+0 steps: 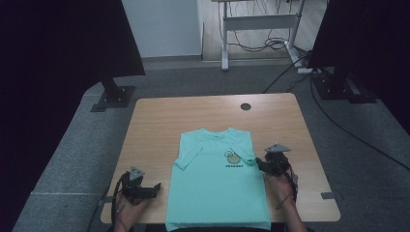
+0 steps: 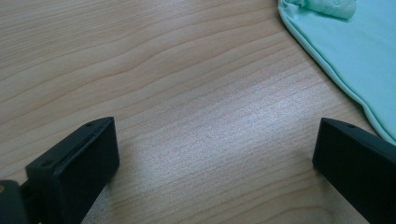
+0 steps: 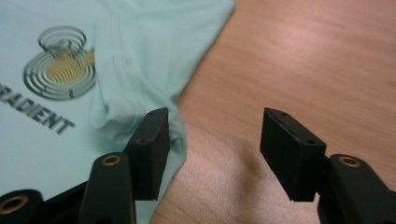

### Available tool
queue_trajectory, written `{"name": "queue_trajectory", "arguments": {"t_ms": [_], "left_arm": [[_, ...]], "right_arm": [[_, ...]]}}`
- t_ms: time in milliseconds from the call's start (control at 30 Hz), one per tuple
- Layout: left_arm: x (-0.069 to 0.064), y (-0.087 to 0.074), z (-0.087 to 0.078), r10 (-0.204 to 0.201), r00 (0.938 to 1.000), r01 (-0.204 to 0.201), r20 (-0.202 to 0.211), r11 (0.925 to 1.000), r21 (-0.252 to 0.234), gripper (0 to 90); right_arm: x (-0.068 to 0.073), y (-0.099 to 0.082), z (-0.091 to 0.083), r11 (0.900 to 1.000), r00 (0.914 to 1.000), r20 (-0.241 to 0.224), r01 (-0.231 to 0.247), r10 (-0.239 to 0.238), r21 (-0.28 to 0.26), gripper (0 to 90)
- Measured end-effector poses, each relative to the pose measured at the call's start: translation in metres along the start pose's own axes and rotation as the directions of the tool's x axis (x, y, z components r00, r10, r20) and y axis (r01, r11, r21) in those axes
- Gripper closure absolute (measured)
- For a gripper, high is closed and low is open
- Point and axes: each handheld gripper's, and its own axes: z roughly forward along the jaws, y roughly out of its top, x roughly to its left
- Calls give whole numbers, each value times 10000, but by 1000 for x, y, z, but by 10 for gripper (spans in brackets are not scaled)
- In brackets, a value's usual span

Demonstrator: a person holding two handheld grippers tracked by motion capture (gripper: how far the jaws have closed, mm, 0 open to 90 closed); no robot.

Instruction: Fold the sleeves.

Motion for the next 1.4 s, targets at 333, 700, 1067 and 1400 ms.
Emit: {"name": "queue_trajectory", "arguments": {"t_ms": [333,700,1067,1400], "left_arm": [[0,0,0,1,10000,-1,-1,10000,-1,7],[0,0,0,-4,10000,4,-1,10000,0,7],[0,0,0,0,10000,0,0,10000,1,7],[0,0,0,-5,10000,5,0,10000,1,7]], "right_arm": [[7,8,5,9991,9987,-451,-263,249,-322,313],[17,4,14,9995,9982,-520,317,-315,21,293],[10,11,-4,9988,9957,-920,-159,116,-465,147],[7,12,-22,9984,9949,-1007,-37,-20,-568,126]]}}
